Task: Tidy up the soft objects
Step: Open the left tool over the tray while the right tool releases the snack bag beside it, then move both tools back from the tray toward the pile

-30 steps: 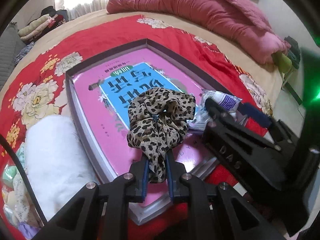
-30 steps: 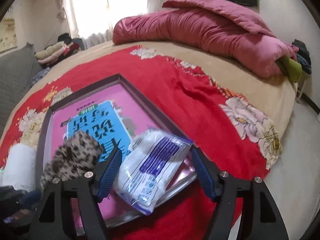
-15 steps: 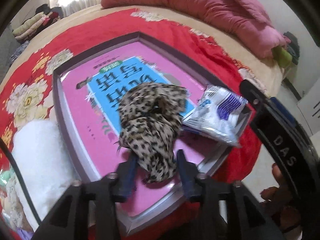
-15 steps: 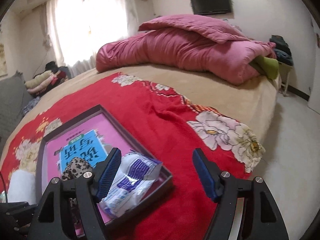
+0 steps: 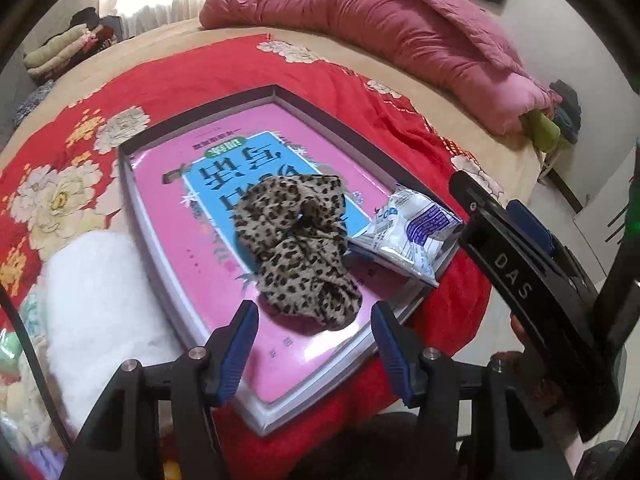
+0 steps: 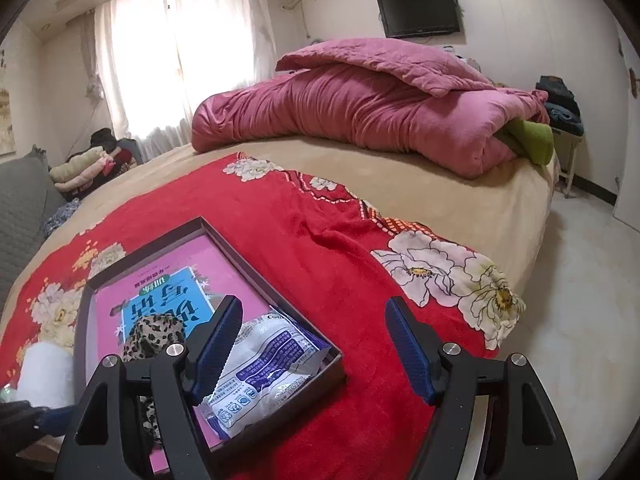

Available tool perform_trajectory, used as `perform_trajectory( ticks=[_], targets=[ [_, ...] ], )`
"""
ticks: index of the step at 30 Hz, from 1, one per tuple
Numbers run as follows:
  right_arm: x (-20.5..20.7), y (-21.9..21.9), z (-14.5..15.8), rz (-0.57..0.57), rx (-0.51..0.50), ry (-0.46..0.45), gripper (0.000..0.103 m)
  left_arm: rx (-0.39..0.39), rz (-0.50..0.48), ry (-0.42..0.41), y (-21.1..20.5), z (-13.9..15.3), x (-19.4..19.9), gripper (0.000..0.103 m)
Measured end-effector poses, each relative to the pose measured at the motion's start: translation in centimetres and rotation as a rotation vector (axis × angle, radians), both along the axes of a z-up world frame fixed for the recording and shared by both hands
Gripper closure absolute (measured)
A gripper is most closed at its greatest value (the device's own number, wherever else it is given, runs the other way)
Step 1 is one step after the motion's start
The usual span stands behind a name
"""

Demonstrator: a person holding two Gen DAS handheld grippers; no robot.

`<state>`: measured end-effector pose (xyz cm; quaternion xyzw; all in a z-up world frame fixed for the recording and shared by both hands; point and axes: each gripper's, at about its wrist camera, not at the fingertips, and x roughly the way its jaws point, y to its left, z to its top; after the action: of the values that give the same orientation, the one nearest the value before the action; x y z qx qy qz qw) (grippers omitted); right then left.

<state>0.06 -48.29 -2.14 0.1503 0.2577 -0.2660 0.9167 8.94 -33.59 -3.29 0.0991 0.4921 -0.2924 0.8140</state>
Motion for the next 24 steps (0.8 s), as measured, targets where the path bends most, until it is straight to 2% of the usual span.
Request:
perform_trajectory(
  ticks=[4,8,12,19,24],
  targets=[
    [-0.2,0.3,0.3,0.003,-0.005,-0.010,0.028,-0.020,0.027,0.005,1.4,0.9,-0.6,0.045],
    [-0.3,0.9,0.7,0.020,-0.017,-0.015,0.028,-0.006,0.041,-0.038,2.5,2.0,-1.6,0.045],
    [-0.3,1.7,1.3,0.037,-0.042,-0.018,0.028,-0.003,0.061,-0.028,3.8,2.4,-2.9,0.045],
    [-0.8,3.8,2.9,0.079,-0.074,-0.036,0.028,-0.002,0.089,-0.087,7.7,4.0,-5.3,0.045],
    [-0.9,6.8,4.8,0.144,-0.155,-0.053,0.028,-0.005,0.149,-0.098,11.1,4.6,-5.9,0.045]
  ],
)
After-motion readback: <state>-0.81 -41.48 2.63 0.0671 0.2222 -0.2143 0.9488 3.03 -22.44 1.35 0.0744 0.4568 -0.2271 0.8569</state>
